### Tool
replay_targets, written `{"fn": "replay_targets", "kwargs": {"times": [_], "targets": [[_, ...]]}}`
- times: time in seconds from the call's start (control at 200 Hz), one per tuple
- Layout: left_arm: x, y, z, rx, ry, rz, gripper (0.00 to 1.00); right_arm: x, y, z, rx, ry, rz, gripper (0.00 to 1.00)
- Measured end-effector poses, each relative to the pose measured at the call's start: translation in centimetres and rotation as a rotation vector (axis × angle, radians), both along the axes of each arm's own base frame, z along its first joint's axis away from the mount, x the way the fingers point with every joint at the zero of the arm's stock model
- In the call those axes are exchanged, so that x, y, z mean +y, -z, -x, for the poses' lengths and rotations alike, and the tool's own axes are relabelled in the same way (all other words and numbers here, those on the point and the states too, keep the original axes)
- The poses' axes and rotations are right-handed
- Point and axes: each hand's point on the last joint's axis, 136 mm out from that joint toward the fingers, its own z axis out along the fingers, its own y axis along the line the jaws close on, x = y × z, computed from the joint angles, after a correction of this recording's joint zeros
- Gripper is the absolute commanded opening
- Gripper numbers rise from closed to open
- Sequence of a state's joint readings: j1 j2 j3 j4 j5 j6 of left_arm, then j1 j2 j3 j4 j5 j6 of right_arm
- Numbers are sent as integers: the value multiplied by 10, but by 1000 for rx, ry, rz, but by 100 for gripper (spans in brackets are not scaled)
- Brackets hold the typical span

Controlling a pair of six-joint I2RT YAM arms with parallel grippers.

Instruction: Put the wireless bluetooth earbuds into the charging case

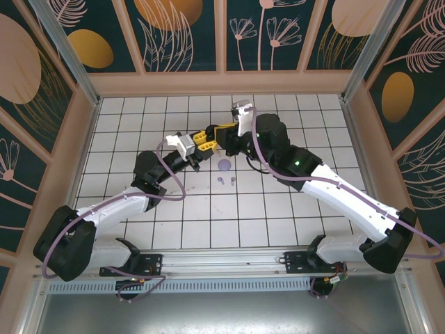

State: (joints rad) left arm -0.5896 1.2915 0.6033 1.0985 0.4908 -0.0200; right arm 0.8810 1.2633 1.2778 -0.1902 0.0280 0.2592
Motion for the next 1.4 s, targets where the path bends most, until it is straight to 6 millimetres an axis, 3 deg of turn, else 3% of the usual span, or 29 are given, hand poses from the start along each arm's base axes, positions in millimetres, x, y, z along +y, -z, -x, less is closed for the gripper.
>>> {"fn": "replay_targets", "kwargs": {"times": [0.41,0.536,0.726,0.956,1.096,1.246,1.361,1.396], "targets": [[-1,1,1,3,6,-4,0,4,5,4,-86,-31,95,18],[-1,4,-1,17,0,-11,0,5,9,1,-83,-22,107,23],[0,8,-5,34,-10,-16,0,-1,13,-9,-41,18,99,50],[-2,7,-3,34,2,-14,0,-5,11,-14,30,51,29,65],[-2,7,-3,34,2,-14,0,-9,1,-14,50,58,-29,69],[-2,7,-3,34,3,-12,0,-20,-25,-11,51,58,-118,70],[-2,7,-2,33,5,-11,0,-29,-48,-13,49,72,-180,62],[-2,7,-2,33,6,-12,0,-31,-52,-16,52,78,-190,54]]}}
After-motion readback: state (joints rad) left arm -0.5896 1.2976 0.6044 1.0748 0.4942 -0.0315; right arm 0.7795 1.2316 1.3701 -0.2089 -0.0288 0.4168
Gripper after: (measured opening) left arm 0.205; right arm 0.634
